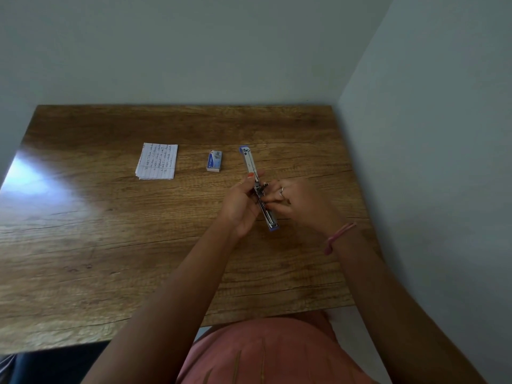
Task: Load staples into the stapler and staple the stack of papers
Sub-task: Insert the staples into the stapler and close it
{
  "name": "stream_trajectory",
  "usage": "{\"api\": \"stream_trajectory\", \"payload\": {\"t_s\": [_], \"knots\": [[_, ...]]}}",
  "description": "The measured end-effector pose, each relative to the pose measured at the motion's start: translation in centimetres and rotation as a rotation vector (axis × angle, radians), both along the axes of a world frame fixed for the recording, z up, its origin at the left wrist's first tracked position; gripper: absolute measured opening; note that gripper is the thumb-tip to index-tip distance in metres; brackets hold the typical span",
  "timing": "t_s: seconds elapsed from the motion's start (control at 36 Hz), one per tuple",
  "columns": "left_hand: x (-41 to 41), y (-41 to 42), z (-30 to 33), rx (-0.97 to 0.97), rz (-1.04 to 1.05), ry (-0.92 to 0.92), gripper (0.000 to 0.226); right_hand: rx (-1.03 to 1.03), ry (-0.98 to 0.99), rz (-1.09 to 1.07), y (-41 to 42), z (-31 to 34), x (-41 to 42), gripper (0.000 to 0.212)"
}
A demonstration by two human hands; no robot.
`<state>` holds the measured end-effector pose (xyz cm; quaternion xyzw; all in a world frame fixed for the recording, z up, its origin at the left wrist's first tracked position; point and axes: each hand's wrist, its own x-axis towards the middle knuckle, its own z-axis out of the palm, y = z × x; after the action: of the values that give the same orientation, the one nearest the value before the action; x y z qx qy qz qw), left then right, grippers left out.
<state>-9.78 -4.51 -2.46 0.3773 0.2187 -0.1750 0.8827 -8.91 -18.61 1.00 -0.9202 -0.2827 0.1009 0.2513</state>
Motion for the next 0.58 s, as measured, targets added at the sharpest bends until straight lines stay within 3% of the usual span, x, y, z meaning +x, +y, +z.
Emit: {"api": "stream_trajectory", "payload": {"t_s": [0.25, 0.36, 0.58], "knots": [[-0.2, 0.0, -0.1, -0.066, 0.036, 0.005, 0.034, 0.198, 0.160, -0.075, -0.9, -0.1, -1.1, 0.028], [-0.1, 0.3, -0.3, -0.075, 0.040, -0.002, 0.033, 0.249, 0.140, -0.097, -1.8, -0.2, -1.3, 0.028], [0.0, 0.3, -0.5, -0.092, 0.054, -0.027, 0.034, 0.155, 0.047, -0.043, -1.9, -0.3, -1.4, 0.030]]}}
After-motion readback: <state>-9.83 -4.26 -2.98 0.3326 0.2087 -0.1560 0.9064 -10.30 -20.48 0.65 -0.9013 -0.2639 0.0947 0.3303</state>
